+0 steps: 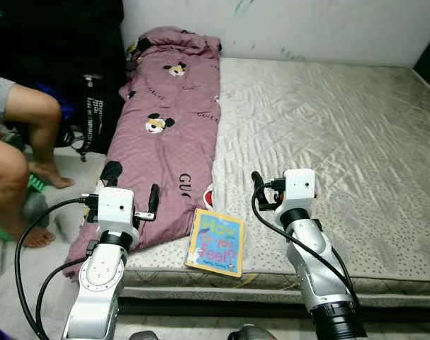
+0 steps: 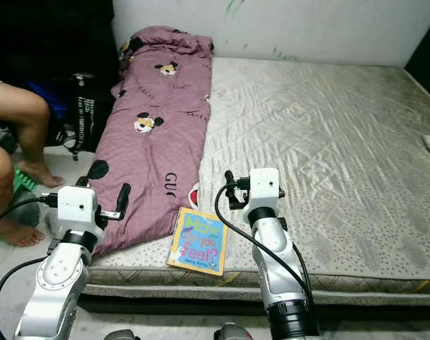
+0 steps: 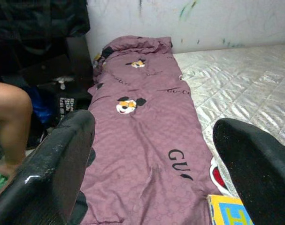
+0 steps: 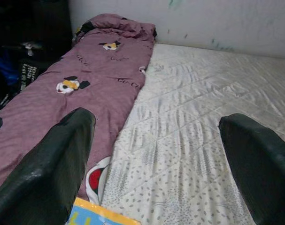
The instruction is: Clean up the room
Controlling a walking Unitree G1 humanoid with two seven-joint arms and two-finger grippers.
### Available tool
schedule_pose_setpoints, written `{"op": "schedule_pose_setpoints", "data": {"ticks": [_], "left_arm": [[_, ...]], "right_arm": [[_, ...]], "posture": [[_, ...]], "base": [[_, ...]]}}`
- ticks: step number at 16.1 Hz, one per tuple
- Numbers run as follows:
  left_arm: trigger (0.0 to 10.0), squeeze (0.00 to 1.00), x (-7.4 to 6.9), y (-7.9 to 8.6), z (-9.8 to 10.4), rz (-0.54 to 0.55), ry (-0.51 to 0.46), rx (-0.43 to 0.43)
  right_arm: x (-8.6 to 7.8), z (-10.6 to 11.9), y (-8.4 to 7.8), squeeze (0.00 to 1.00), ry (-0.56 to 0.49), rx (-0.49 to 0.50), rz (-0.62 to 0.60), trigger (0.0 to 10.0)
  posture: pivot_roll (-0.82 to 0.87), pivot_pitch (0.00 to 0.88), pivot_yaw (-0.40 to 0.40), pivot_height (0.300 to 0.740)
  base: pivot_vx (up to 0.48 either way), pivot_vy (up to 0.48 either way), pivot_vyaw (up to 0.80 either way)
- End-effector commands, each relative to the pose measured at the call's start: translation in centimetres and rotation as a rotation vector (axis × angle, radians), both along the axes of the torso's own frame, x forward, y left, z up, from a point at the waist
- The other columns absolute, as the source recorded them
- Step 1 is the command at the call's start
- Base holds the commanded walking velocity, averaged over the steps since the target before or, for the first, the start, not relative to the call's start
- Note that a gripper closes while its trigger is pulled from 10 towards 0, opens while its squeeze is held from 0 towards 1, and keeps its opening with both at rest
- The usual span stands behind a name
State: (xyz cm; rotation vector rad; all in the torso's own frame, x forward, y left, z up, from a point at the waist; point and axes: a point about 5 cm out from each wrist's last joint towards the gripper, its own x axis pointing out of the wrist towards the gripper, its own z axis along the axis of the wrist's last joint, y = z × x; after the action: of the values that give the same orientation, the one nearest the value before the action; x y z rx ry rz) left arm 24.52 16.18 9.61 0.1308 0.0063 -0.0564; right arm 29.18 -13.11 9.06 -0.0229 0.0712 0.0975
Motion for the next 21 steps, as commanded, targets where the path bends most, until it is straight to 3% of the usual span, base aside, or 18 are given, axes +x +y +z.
{"op": "schedule_pose_setpoints", "data": {"ticks": [1, 7, 19, 21], "left_arm": [[10.0, 0.00, 0.07, -0.12, 0.29, -0.017, -0.003, 0.018], [10.0, 0.00, 0.18, -0.02, 0.34, -0.002, -0.004, 0.019], [10.0, 0.00, 0.64, 0.29, 0.36, 0.008, -0.011, 0.021], [10.0, 0.00, 0.72, 0.29, 0.29, 0.004, -0.005, 0.019]], "right_arm": [[-0.07, 0.21, 0.07, 0.00, -0.004, -0.001, 0.010, 10.0], [0.00, 0.28, 0.26, 0.00, -0.009, -0.004, 0.026, 10.0], [0.45, 0.26, 0.87, 0.00, -0.017, -0.013, 0.053, 10.0], [0.46, 0.28, 0.93, 0.00, -0.019, -0.017, 0.055, 10.0]], "posture": [[0.08, 0.000, -0.027, 0.671], [0.08, 0.000, -0.027, 0.611], [0.09, 0.000, -0.022, 0.611], [0.09, 0.000, -0.022, 0.581]], "base": [[0.000, 0.000, 0.00], [0.000, 0.000, 0.00], [0.000, 0.000, 0.00], [0.000, 0.000, 0.00]]}}
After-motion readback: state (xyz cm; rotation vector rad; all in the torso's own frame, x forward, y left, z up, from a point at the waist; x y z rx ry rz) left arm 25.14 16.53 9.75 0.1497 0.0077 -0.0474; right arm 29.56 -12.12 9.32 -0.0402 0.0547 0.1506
